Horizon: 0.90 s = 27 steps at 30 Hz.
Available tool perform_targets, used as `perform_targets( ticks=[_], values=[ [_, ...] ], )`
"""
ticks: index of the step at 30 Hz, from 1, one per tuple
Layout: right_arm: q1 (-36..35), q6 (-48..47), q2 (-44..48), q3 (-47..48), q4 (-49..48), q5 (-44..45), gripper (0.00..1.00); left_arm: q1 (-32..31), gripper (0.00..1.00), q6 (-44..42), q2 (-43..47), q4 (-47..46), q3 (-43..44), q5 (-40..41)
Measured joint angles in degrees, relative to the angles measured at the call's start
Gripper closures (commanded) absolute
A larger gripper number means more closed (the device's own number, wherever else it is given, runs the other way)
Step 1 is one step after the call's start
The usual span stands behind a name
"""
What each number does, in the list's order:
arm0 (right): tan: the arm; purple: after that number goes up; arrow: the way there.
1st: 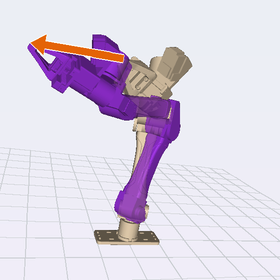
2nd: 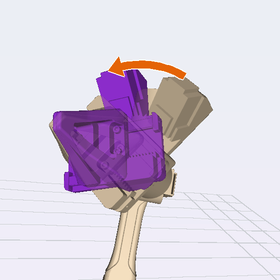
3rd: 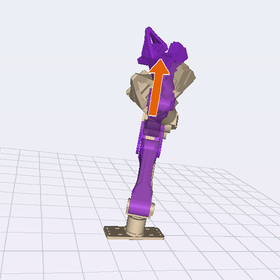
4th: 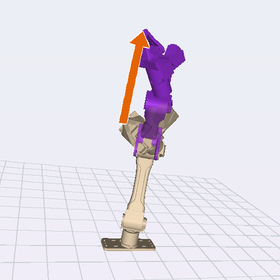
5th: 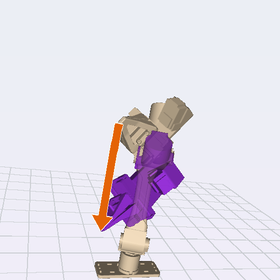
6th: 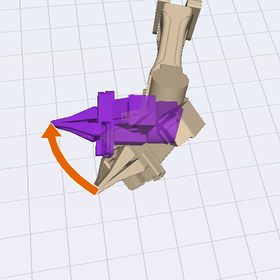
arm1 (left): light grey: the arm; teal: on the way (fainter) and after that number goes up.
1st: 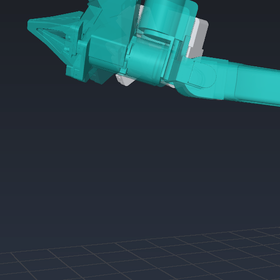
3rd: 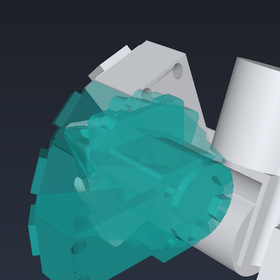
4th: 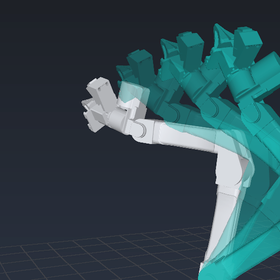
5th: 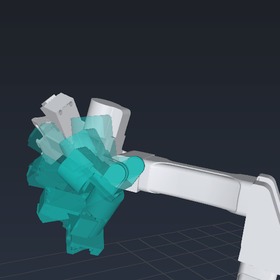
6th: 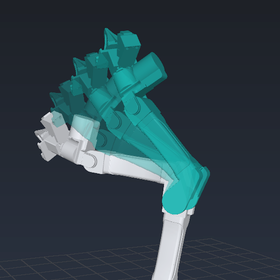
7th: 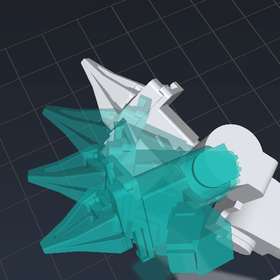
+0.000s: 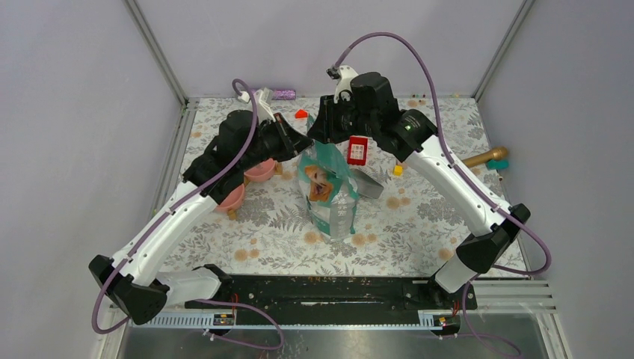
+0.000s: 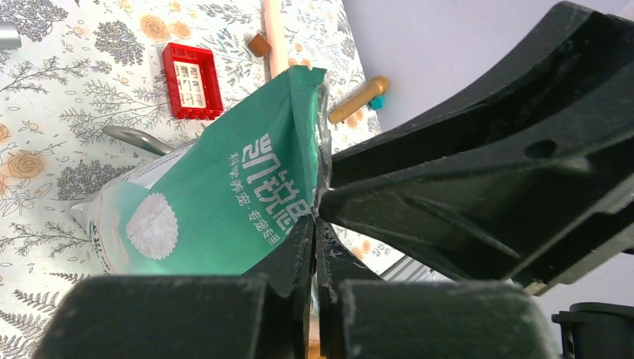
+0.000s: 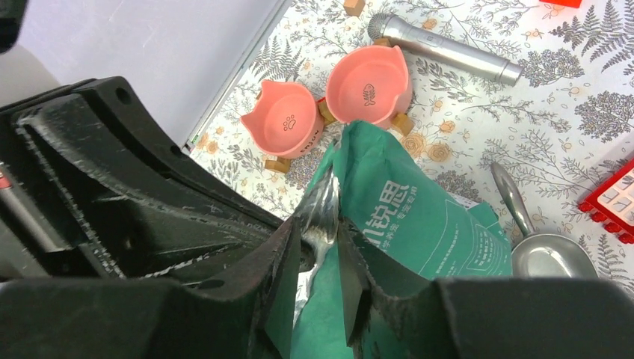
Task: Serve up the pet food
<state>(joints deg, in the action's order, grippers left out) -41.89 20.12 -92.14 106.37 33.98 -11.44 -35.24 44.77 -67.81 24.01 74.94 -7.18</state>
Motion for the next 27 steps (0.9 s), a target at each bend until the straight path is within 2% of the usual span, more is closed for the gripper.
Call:
perform_targets(
  ticks=[7, 10, 12, 15, 21, 27],
  values=[
    [0.0, 0.0, -0.8, 0.3, 0.0, -0.1, 0.7, -0.1, 1.0, -1.5, 0.8, -0.2, -0.5, 0.0],
    [0.0, 0.2, -1.4, 1.2, 0.0, -0.4, 0.73, -0.1, 1.0, -2.3, 1.0, -0.2, -0.5, 0.0],
    [0.0, 0.3, -2.2, 1.9, 0.0, -0.9, 0.8, -0.1, 1.0, -2.6, 1.0, -0.2, -0.5, 0.0],
    [0.1, 0.7, -3.0, 2.6, 0.2, -1.9, 1.0, 0.0, 1.0, -3.0, 1.0, 0.0, -0.5, 0.1],
    [0.3, 0.5, -3.7, 3.4, 0.7, -3.1, 1.0, 0.1, 1.0, -3.1, 1.0, 0.2, -0.5, 0.5],
    [-0.4, -6.3, -5.5, 8.9, 7.0, -0.3, 1.0, -0.7, 1.0, -3.3, 1.0, 0.9, -0.2, 2.7]
  ],
)
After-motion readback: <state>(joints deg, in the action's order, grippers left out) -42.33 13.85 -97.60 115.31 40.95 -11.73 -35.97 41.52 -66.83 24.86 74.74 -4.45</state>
